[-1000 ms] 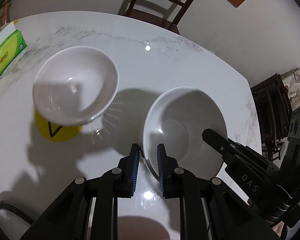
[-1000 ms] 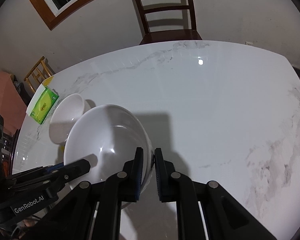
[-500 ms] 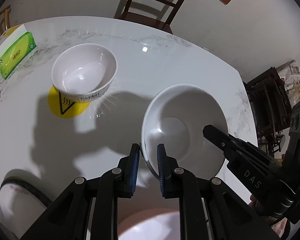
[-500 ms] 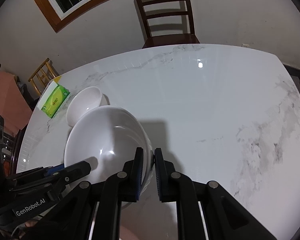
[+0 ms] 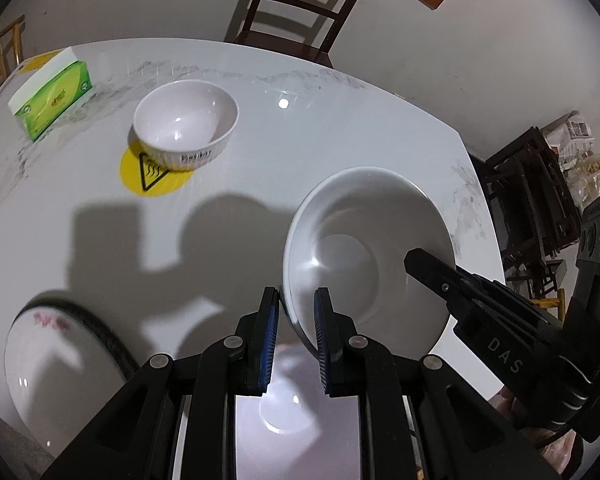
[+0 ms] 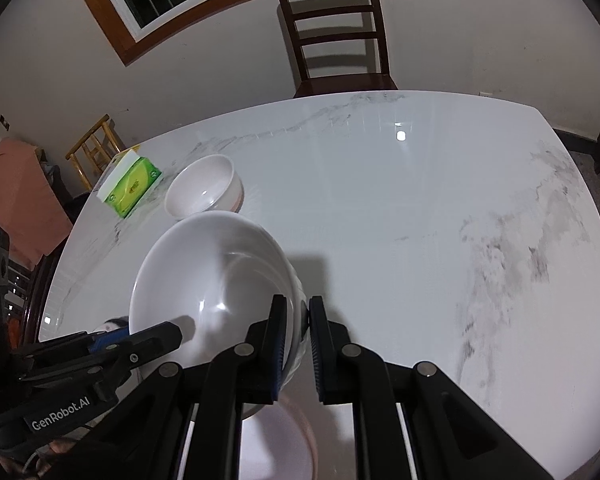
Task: Organize plates and bowls
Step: 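Lift the white bowl with the left tool and carry it over the pink bowl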
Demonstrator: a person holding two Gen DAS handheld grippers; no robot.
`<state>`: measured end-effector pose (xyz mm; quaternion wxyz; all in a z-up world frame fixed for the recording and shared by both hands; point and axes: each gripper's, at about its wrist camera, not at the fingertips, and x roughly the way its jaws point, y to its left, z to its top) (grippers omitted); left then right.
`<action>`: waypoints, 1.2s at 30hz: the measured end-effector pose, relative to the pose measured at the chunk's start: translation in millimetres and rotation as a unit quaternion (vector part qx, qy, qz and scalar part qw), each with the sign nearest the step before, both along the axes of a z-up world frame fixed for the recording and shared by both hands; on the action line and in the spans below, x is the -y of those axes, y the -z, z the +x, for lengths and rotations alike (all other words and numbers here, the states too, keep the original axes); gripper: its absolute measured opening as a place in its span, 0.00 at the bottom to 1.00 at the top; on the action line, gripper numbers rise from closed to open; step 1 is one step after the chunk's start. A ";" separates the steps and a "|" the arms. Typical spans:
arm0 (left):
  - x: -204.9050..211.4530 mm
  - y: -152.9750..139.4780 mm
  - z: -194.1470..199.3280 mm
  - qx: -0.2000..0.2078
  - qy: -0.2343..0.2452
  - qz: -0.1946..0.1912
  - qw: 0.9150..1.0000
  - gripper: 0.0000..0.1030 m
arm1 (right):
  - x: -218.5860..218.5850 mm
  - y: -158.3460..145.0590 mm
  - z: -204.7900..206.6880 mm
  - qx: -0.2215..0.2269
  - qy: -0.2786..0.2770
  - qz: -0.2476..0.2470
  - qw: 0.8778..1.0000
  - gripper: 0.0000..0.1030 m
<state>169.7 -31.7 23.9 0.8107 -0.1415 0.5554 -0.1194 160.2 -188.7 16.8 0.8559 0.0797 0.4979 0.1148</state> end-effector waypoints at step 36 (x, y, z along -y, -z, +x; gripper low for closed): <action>-11.3 38.4 -94.2 -0.038 0.012 0.046 0.998 0.14 | -24.8 52.7 -93.2 -0.072 -0.010 -0.030 0.997 0.12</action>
